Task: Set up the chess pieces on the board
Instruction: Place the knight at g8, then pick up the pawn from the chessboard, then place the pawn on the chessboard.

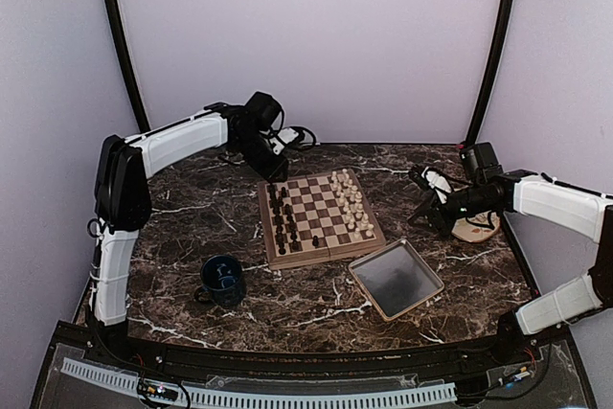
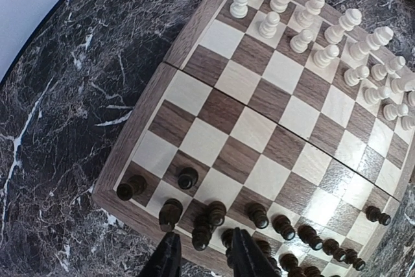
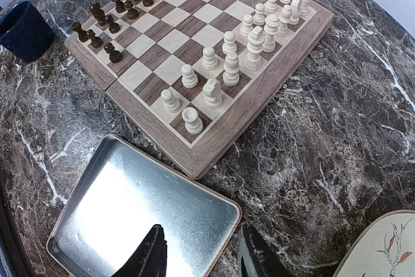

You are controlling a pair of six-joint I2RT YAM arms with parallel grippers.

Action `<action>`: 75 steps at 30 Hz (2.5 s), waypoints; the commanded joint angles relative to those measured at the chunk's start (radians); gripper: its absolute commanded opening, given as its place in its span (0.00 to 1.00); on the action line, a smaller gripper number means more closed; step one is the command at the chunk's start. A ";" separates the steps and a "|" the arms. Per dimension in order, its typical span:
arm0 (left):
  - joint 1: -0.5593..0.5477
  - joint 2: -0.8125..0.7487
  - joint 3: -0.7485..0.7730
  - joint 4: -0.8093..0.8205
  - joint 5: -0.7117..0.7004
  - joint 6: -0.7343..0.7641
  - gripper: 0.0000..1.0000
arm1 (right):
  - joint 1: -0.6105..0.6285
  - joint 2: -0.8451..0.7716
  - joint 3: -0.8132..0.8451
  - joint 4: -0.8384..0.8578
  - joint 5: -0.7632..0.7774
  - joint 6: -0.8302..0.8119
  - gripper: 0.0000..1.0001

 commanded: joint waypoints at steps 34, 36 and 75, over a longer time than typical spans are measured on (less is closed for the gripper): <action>0.342 -0.590 -0.717 0.500 0.230 -0.346 0.41 | 0.501 0.818 0.887 -0.365 0.156 -0.086 0.42; 0.343 -0.593 -0.717 0.498 0.228 -0.344 0.41 | 0.505 0.842 0.910 -0.375 0.149 -0.080 0.41; 0.342 -0.557 -0.715 0.496 0.338 -0.341 0.40 | 0.449 1.198 1.472 -0.336 0.304 0.021 0.09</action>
